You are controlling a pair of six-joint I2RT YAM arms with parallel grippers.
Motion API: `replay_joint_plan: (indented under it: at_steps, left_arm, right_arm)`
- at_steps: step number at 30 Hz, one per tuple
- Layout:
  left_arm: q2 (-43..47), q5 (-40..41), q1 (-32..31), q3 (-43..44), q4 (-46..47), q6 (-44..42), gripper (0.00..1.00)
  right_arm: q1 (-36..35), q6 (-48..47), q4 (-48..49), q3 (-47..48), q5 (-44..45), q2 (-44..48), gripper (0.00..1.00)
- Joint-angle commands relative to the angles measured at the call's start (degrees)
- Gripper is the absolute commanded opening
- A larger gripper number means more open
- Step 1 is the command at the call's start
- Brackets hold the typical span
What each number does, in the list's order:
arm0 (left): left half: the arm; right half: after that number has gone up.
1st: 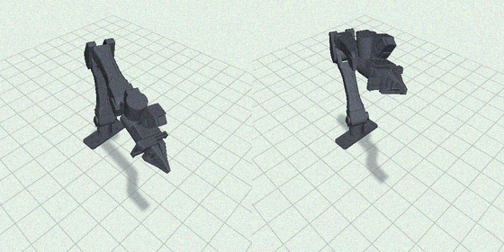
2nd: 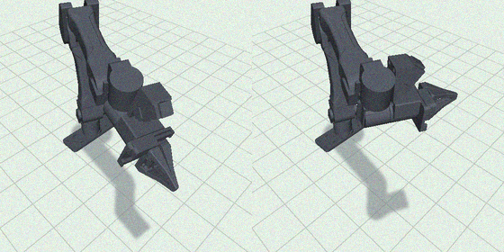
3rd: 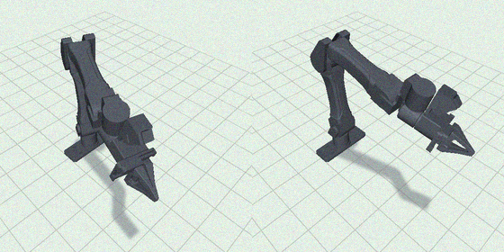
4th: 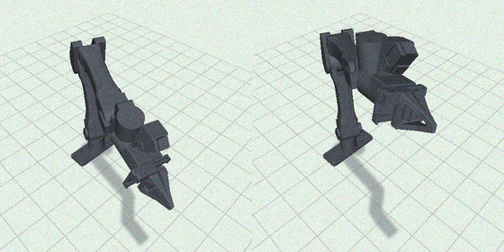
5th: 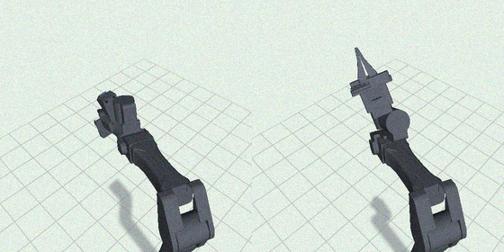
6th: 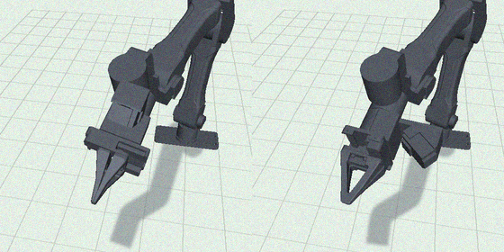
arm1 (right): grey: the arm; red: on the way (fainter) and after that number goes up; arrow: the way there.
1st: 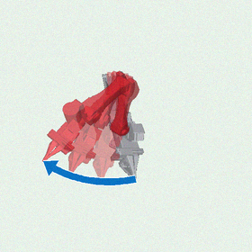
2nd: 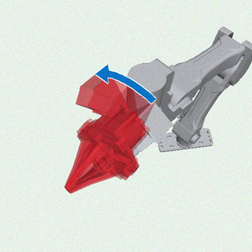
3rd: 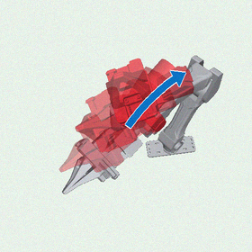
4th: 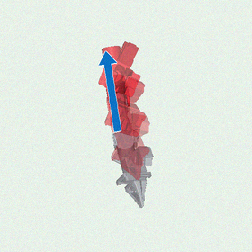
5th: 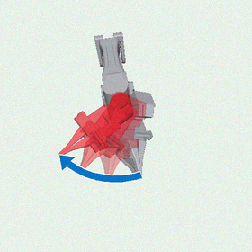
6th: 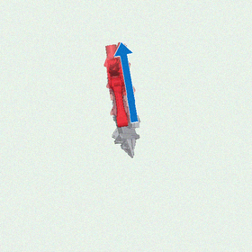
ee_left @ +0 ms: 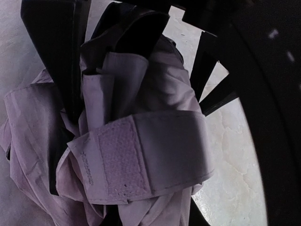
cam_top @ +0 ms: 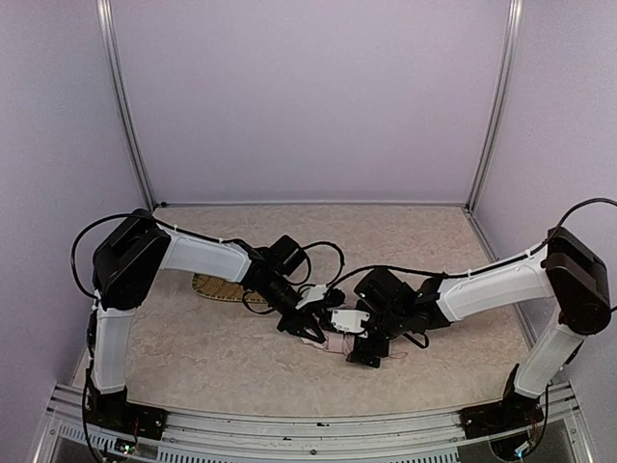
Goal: Put away the umbrella
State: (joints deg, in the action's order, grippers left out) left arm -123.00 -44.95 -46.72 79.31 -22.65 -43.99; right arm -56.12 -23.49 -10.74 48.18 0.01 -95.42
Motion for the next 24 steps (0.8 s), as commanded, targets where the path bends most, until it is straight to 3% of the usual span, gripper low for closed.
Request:
replay_joint_plan:
  at_steps: [1,6,11,14,16,18,19,24]
  left_arm:
    - [-5.85,2.03,0.96,-2.39,-13.64,1.42,0.00]
    - [-7.35,0.59,1.45,-0.30,-16.08,1.36,0.00]
    - [-7.57,-0.53,1.46,0.15,-17.40,0.36,0.00]
    - [-7.09,-1.64,1.50,-0.10,-17.63,-0.85,0.00]
    - [-6.86,-2.27,1.53,-0.04,-17.29,-1.14,0.00]
    - [-7.33,-2.87,1.54,0.55,-17.08,-0.82,0.00]
    - [-7.60,-3.02,1.54,0.97,-17.14,-0.57,0.00]
    - [-8.05,-3.47,1.58,1.51,-16.73,0.28,0.00]
  right_arm:
    - [-0.37,-1.93,-5.15,-1.08,2.23,1.48,0.97]
    - [-0.35,-3.06,-3.28,-2.23,0.36,3.27,0.90]
    - [-0.33,-2.64,-4.10,0.97,-2.01,-2.72,0.62]
    - [-0.35,-2.92,-4.23,1.32,-2.65,-3.72,0.52]
    - [-0.27,-2.78,-3.11,0.99,-3.10,-3.37,0.57]
    - [-0.28,-2.13,-1.70,1.22,-3.96,-3.20,0.78]
    - [-0.27,-1.61,-1.04,1.40,-4.02,-3.30,0.84]
    - [-0.30,0.23,1.63,1.94,-3.20,-4.48,0.89]
